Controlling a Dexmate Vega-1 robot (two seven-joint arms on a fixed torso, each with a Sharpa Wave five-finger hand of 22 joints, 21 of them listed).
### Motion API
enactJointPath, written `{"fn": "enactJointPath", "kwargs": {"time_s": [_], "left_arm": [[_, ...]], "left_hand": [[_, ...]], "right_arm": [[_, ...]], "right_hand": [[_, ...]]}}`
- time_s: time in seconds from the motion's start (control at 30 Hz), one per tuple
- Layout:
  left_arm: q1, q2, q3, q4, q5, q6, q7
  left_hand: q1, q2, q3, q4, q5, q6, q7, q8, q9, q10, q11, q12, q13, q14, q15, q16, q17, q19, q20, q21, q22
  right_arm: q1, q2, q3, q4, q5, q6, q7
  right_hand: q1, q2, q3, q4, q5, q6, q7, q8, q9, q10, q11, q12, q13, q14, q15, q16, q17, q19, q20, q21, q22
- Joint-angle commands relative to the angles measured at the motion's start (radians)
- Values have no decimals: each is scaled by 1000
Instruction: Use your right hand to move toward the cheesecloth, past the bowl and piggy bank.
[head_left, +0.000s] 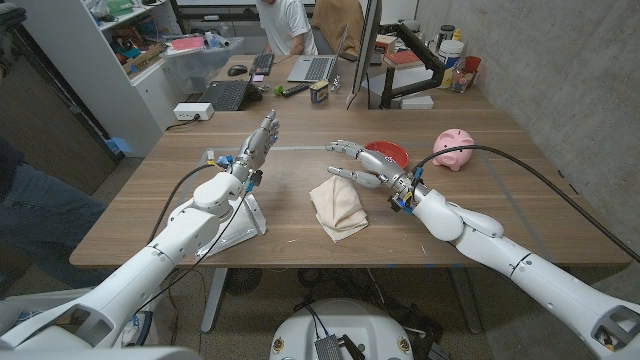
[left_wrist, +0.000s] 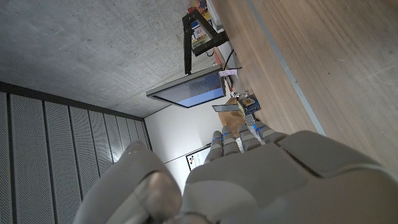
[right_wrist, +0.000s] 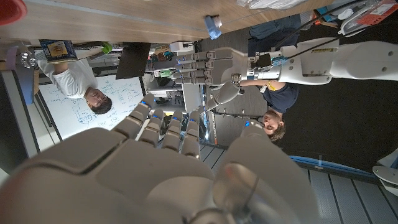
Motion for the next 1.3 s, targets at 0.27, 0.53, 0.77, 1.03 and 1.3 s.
{"fn": "enactJointPath", "kwargs": {"time_s": [0.27,0.53,0.77,1.03,1.3], "left_arm": [[-3,-4,9,-8,10,6,7],[-1,-7,8,-10,9,5,9],[-1,-9,10,-8,9,5,11],[-3,-8,11,-6,9,7,6],[-2,-5,11,-10,9,9,5]], "left_hand": [[3,12,-7,1,5,8,2,1,2,-2,-4,-1,-1,-5,3,-4,2,-16,-27,-1,3],[3,13,-9,1,6,8,1,0,2,-3,-8,-1,-1,-6,3,-4,2,-17,-26,-1,3],[4,14,-10,0,6,7,3,-1,2,-2,-5,-1,-1,-5,3,-4,2,-17,-26,0,3],[4,16,-12,0,6,6,4,-2,2,-1,-7,-1,-1,-4,2,-3,2,-17,-25,0,3],[5,17,-13,0,6,6,3,-3,2,-2,-7,-1,-1,-4,3,-3,2,-17,-24,0,3]], "right_arm": [[14,-25,-35,-38,-91,-65,-13],[26,-29,-53,-38,-126,-74,-23],[37,-31,-67,-38,-162,-89,-37],[48,-35,-88,-37,-204,-98,-51],[60,-38,-112,-42,-237,-109,-44]], "right_hand": [[10,0,0,-4,2,5,-9,-4,6,9,-4,6,0,0,16,1,3,2,12,-9,5],[7,0,-2,-3,1,14,-15,-2,6,14,-12,8,1,0,18,2,4,0,16,-15,5],[2,1,-4,-1,1,18,-16,-2,6,20,-14,10,1,4,18,4,5,0,18,-19,5],[0,0,-6,-1,1,24,-17,-1,6,27,-14,12,1,9,17,6,6,0,20,-22,5],[-3,0,-8,-1,2,25,-19,-2,6,26,-14,11,1,10,16,6,6,-1,22,-26,6]]}}
